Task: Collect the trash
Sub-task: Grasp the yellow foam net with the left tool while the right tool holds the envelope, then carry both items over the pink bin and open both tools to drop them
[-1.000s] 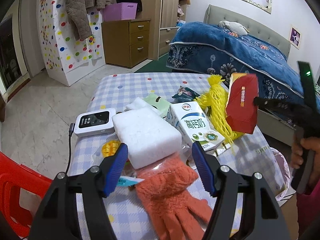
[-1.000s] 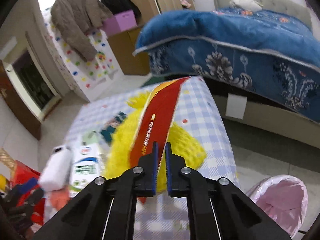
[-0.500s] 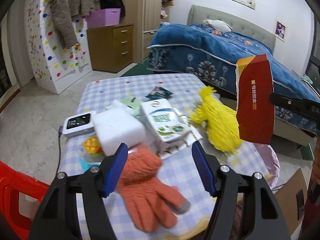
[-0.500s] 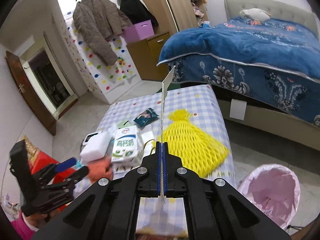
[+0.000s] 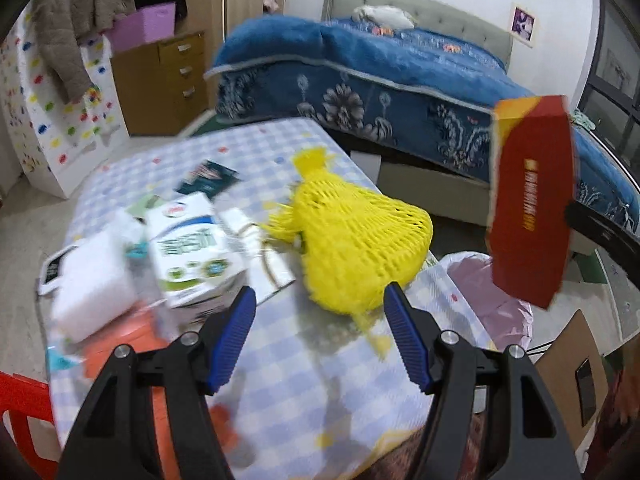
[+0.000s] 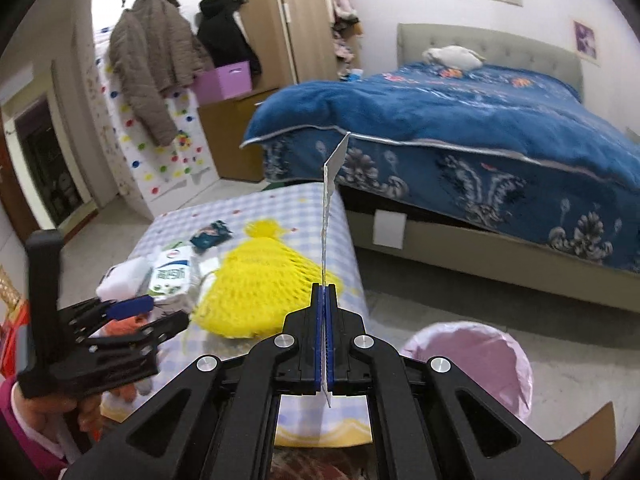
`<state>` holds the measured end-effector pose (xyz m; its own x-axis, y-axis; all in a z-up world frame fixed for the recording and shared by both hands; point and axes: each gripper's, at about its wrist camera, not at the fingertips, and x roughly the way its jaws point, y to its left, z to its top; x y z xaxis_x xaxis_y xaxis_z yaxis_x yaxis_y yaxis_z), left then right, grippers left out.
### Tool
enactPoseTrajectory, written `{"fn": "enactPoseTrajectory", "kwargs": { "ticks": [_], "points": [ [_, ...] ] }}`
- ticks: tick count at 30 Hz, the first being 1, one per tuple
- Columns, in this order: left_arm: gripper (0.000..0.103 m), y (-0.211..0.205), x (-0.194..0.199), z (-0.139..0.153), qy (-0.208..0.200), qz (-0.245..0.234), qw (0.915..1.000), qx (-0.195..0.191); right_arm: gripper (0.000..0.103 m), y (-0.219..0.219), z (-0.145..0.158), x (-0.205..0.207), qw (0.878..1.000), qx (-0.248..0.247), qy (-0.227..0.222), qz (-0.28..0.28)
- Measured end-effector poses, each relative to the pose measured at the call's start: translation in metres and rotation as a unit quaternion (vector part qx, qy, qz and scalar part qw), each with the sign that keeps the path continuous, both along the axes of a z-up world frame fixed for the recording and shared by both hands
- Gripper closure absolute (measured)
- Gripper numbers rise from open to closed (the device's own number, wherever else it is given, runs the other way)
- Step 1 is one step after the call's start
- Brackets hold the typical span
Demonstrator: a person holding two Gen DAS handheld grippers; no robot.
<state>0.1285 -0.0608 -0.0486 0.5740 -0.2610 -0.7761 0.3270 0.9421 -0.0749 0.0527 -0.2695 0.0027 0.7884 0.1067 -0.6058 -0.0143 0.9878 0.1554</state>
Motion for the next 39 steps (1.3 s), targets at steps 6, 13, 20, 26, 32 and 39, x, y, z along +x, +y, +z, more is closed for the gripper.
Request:
{"fn": "enactPoseTrajectory", "kwargs": {
  "ticks": [6, 13, 20, 26, 32, 39],
  "points": [
    [0.039, -0.027, 0.031, -0.028, 0.047, 0.0, 0.9989, 0.004, 0.103, -0.019, -0.017, -0.007, 1.0, 0.008, 0.013, -0.011],
    [0.064, -0.034, 0.046, -0.053, 0.08, 0.007, 0.9967, 0.002, 0.103, -0.026, -0.026, -0.009, 1.0, 0.021, 0.022, -0.008],
    [0.098, -0.028, 0.022, -0.022, 0.011, -0.009, 0.9999, 0.007, 0.103, -0.033, -0.022, -0.022, 0.999, 0.032, 0.012, -0.014],
    [0.099, -0.041, -0.021, 0.016, -0.039, -0.055, 0.9977, 0.002, 0.103, -0.042, -0.015, -0.043, 0.999, 0.039, -0.001, -0.033],
    [0.099, -0.092, -0.061, 0.034, -0.079, -0.136, 0.9872, 0.027, 0.103, -0.067, -0.012, -0.071, 0.996, 0.04, -0.008, -0.073],
    [0.099, -0.157, -0.085, 0.018, -0.089, -0.212, 0.9717, 0.056, 0.103, -0.109, -0.018, -0.103, 0.99, 0.038, -0.007, -0.134]
  ]
}}
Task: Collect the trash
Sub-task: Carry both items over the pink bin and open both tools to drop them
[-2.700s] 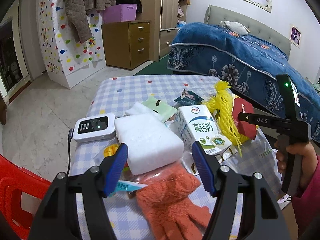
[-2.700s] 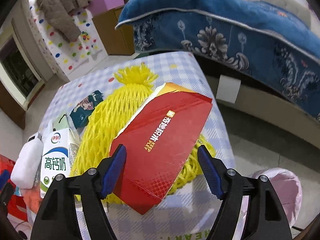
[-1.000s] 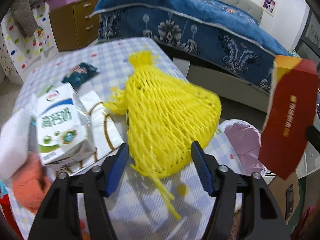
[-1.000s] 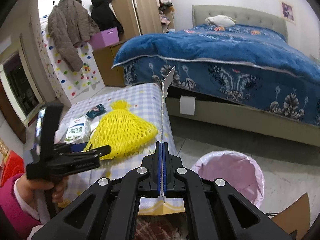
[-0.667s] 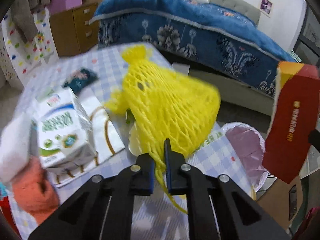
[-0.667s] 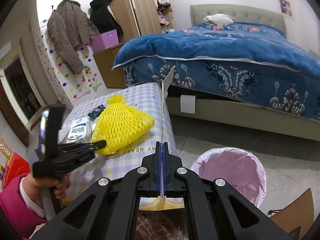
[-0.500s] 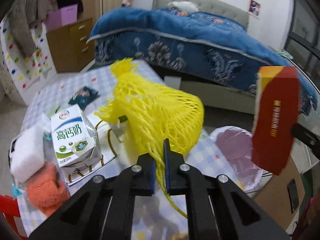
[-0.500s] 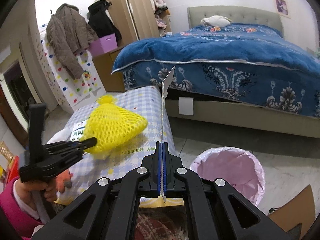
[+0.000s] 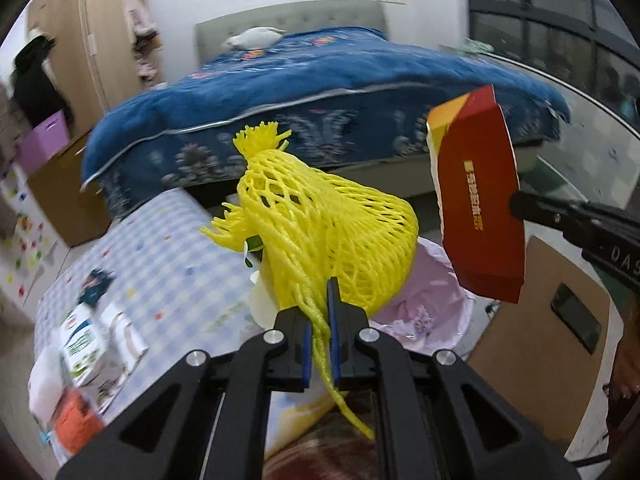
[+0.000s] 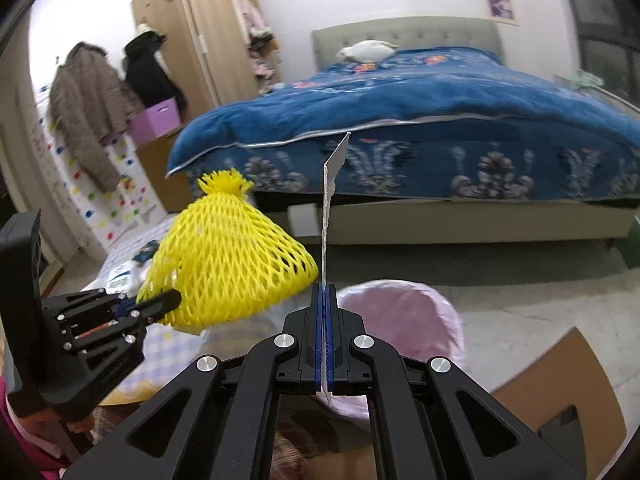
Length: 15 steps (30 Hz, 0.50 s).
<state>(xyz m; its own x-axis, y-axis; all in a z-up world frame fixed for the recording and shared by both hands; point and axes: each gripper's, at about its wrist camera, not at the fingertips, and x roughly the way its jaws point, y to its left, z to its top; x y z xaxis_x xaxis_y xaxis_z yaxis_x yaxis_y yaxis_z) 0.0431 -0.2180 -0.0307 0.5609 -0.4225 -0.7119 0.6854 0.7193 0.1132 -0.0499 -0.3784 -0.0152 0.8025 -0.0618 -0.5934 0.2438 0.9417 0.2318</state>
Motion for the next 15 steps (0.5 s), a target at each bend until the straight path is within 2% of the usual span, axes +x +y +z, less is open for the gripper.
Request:
{"fn": "enactPoseTrajectory", "kwargs": {
  "ticks": [7, 15],
  "points": [
    [0.099, -0.047, -0.002, -0.028, 0.012, -0.033, 0.9989, 0.032, 0.103, -0.035, -0.023, -0.009, 0.999, 0.015, 0.021, -0.04],
    [0.098, -0.081, 0.018, -0.057, 0.027, -0.046, 0.9964, 0.065, 0.103, -0.056, -0.051, 0.011, 0.997, 0.038, 0.046, -0.054]
  ]
}}
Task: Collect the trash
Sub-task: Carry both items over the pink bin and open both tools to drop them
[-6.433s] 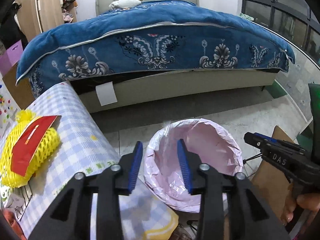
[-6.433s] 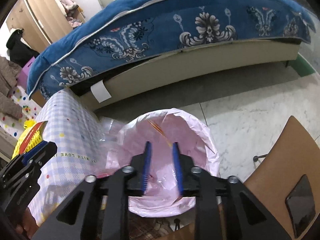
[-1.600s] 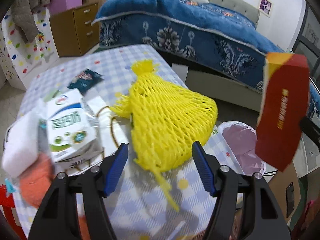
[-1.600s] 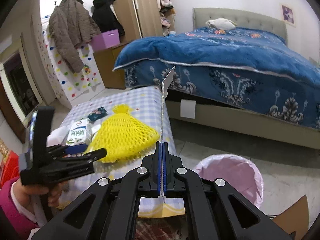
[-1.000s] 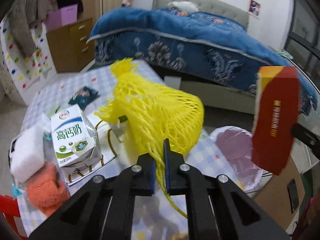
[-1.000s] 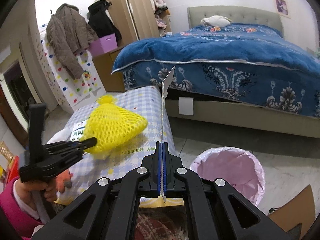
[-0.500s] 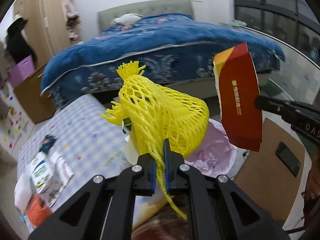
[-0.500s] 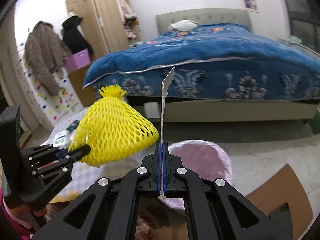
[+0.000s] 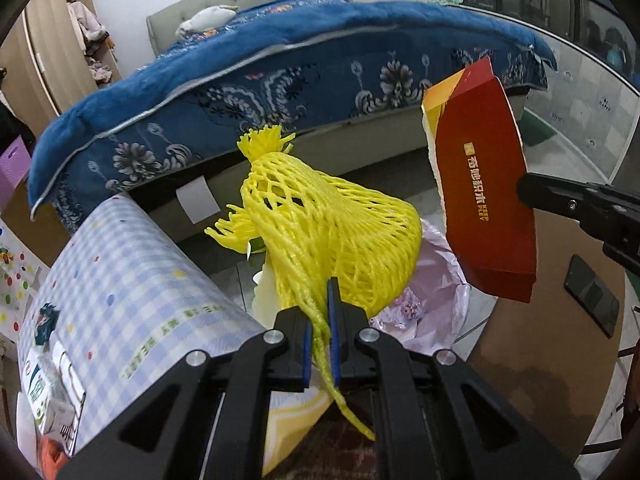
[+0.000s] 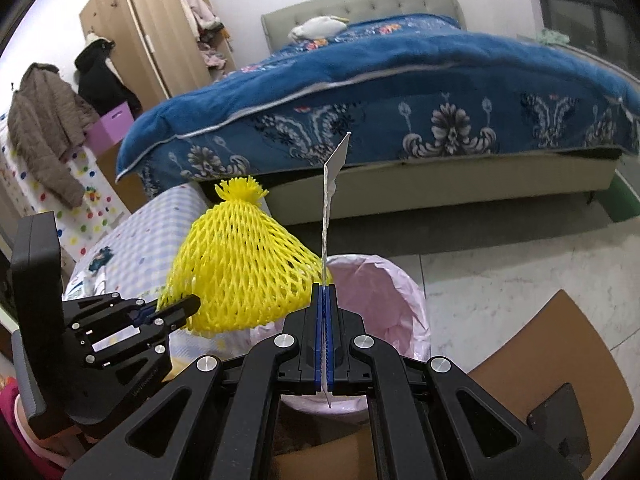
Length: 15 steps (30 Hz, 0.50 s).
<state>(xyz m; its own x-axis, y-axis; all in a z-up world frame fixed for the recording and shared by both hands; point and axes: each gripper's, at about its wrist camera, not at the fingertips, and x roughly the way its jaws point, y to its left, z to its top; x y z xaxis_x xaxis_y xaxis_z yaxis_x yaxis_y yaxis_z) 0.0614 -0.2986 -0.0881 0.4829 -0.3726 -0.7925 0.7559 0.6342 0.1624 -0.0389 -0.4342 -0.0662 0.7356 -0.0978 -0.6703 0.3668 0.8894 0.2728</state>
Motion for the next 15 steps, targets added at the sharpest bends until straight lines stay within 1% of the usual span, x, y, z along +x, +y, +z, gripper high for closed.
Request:
{"fn": "enactPoseTrajectory", "kwargs": {
  "ticks": [2, 4, 5, 6, 7, 8, 9, 11, 13, 15],
  "points": [
    [0.097, -0.008, 0.004, -0.007, 0.003, -0.003, 1.0, 0.005, 0.103, -0.006, -0.007, 0.008, 1.0, 0.006, 0.007, -0.003],
    [0.093, -0.014, 0.008, -0.013, 0.008, -0.006, 0.9999, 0.007, 0.102, -0.012, -0.015, 0.017, 1.0, 0.011, 0.014, -0.004],
    [0.086, -0.017, 0.01, -0.016, 0.012, -0.01, 0.9998, 0.009, 0.102, -0.014, -0.018, 0.021, 1.0, 0.012, 0.017, -0.006],
    [0.073, -0.019, 0.011, -0.019, 0.013, -0.012, 0.9998, 0.012, 0.102, -0.016, -0.023, 0.026, 1.0, 0.016, 0.021, -0.008],
    [0.067, -0.021, 0.013, -0.021, 0.012, -0.013, 0.9998, 0.012, 0.1, -0.019, -0.026, 0.029, 1.0, 0.019, 0.023, -0.008],
    [0.057, -0.022, 0.014, -0.023, 0.012, -0.014, 0.9998, 0.012, 0.099, -0.02, -0.03, 0.033, 0.999, 0.022, 0.027, -0.009],
    [0.051, -0.023, 0.016, -0.024, 0.013, -0.015, 0.9997, 0.011, 0.098, -0.022, -0.034, 0.037, 0.999, 0.024, 0.031, -0.01],
    [0.046, -0.022, 0.021, -0.026, 0.018, -0.016, 0.9996, 0.011, 0.097, -0.024, -0.043, 0.045, 0.999, 0.028, 0.041, -0.008],
    [0.045, -0.019, 0.023, -0.026, 0.02, -0.011, 0.9997, 0.013, 0.086, -0.026, -0.049, 0.05, 0.998, 0.033, 0.053, -0.014],
    [0.045, -0.008, 0.026, -0.021, 0.025, 0.0, 0.9997, 0.006, 0.086, -0.027, -0.049, 0.048, 0.998, 0.039, 0.053, -0.019]
  ]
}}
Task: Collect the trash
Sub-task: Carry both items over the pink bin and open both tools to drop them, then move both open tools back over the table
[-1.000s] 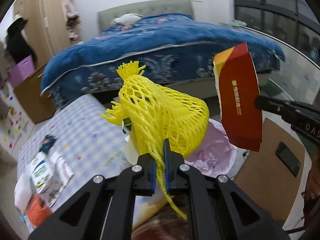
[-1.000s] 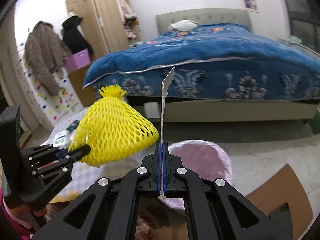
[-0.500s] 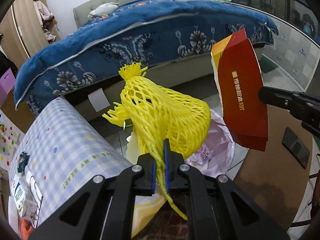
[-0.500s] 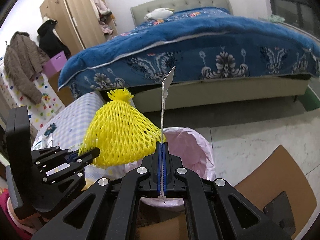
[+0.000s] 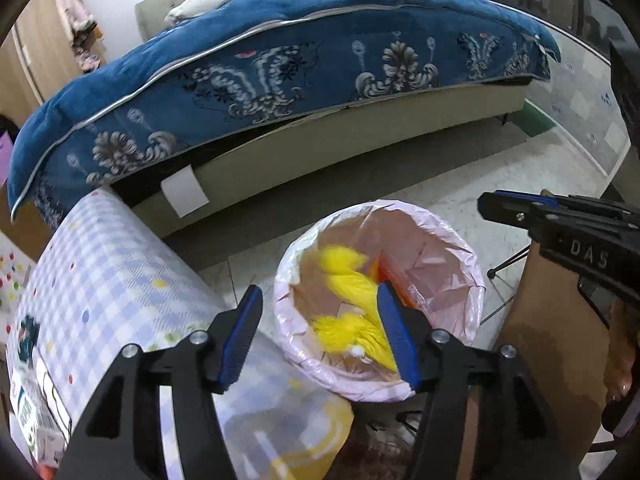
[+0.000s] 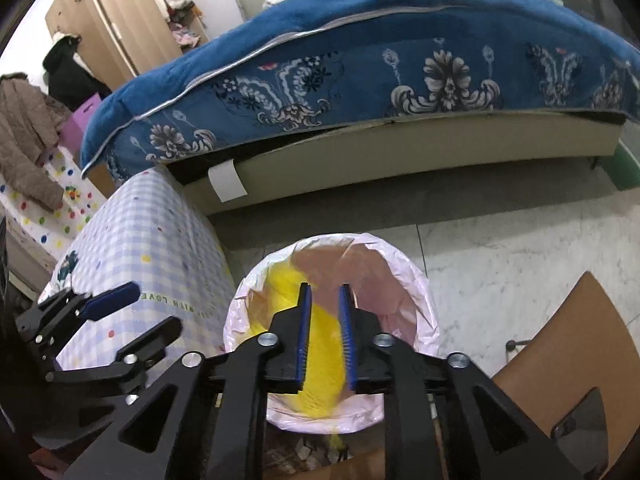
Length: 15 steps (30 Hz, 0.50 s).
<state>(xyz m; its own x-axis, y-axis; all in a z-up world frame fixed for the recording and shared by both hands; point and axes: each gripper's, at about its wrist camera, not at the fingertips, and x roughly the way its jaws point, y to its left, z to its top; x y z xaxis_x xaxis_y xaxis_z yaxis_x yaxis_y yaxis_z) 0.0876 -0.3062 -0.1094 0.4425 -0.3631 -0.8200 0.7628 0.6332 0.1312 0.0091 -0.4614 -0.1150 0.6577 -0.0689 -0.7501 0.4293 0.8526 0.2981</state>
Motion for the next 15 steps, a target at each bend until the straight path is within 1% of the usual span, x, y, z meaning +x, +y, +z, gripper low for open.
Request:
{"fn": "enactPoseTrajectory", "kwargs": {
  "ticks": [5, 9, 15],
  "points": [
    [0.045, 0.041, -0.001, 0.022, 0.004, 0.039, 0.9988, -0.029, 0.086, 0.012, 0.019, -0.01, 1.0, -0.012, -0.009, 0.009],
    [0.045, 0.07, -0.004, 0.036, 0.007, 0.067, 0.9965, -0.049, 0.086, 0.028, 0.038, -0.018, 0.999, -0.02, -0.026, 0.02],
    [0.045, 0.117, -0.016, 0.06, -0.009, 0.103, 0.9919, -0.073, 0.086, 0.069, 0.068, -0.022, 0.996, -0.037, -0.051, 0.058]
  ]
}}
